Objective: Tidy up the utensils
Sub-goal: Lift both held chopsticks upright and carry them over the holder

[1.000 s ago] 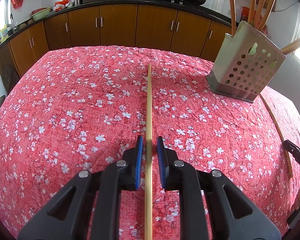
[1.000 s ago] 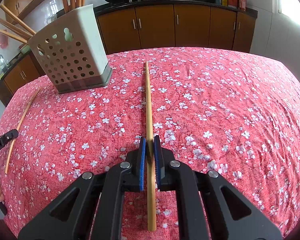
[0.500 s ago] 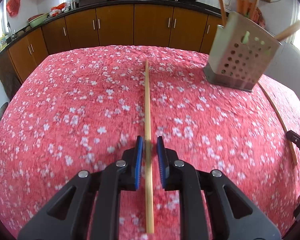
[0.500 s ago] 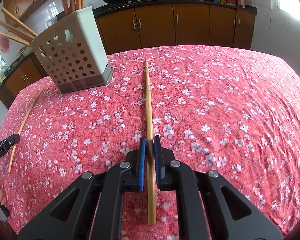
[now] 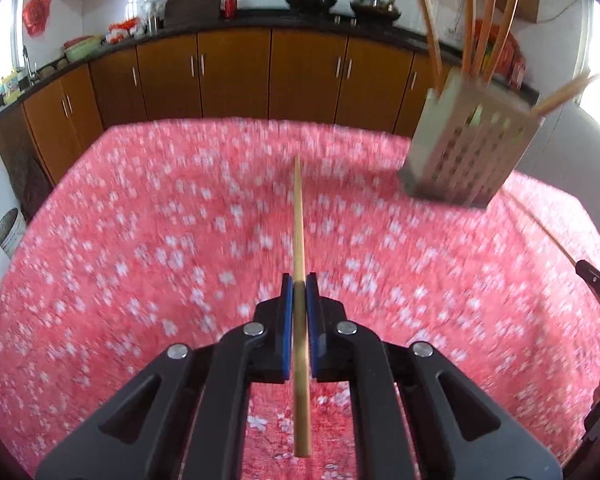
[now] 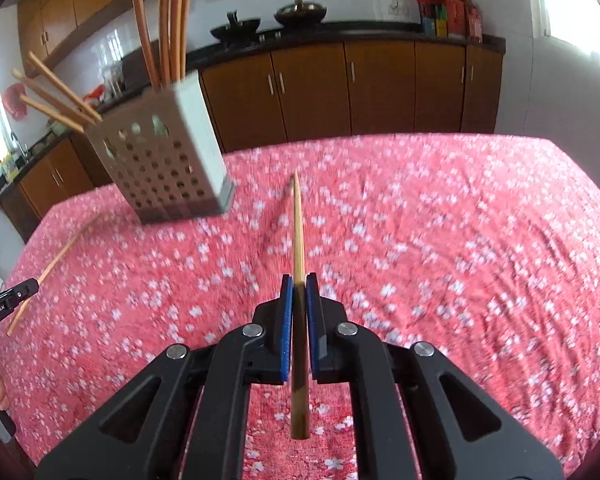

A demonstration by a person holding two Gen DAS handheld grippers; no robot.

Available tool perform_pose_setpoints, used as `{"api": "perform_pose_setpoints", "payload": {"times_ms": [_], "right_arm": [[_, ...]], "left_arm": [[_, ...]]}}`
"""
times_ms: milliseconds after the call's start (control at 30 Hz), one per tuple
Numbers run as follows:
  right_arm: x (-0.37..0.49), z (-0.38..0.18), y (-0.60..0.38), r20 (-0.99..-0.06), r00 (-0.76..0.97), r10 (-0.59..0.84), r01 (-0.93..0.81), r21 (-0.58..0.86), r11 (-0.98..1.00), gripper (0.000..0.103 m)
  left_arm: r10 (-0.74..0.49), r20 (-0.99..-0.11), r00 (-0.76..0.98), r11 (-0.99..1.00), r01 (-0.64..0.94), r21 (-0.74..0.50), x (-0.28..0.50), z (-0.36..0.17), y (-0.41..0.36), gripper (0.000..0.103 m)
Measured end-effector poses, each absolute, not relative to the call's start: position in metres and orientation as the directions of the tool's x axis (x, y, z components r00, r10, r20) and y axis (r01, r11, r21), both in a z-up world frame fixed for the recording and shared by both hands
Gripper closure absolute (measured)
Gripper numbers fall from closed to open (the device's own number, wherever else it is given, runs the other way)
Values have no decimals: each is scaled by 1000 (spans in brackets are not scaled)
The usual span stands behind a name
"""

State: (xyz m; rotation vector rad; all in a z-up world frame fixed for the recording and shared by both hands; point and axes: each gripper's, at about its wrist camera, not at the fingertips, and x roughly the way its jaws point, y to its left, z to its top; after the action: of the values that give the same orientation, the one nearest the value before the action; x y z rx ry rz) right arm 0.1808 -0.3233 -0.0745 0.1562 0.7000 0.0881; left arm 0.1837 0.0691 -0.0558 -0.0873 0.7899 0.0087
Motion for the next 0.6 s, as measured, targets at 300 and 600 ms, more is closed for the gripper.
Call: {"api": "perform_pose_setpoints", "payload": {"times_ms": [300,600], "right_arm": [[173,-22,-333,-508,848,150,-51,204,978,95],[173,-5,-331,-461,871,172,-72,228,971,96]], "left_arm": [[-50,-559,828,996,-3,-95,169,17,65,95],[-84,-512,855,995,44,-89,175,43,49,95]]}}
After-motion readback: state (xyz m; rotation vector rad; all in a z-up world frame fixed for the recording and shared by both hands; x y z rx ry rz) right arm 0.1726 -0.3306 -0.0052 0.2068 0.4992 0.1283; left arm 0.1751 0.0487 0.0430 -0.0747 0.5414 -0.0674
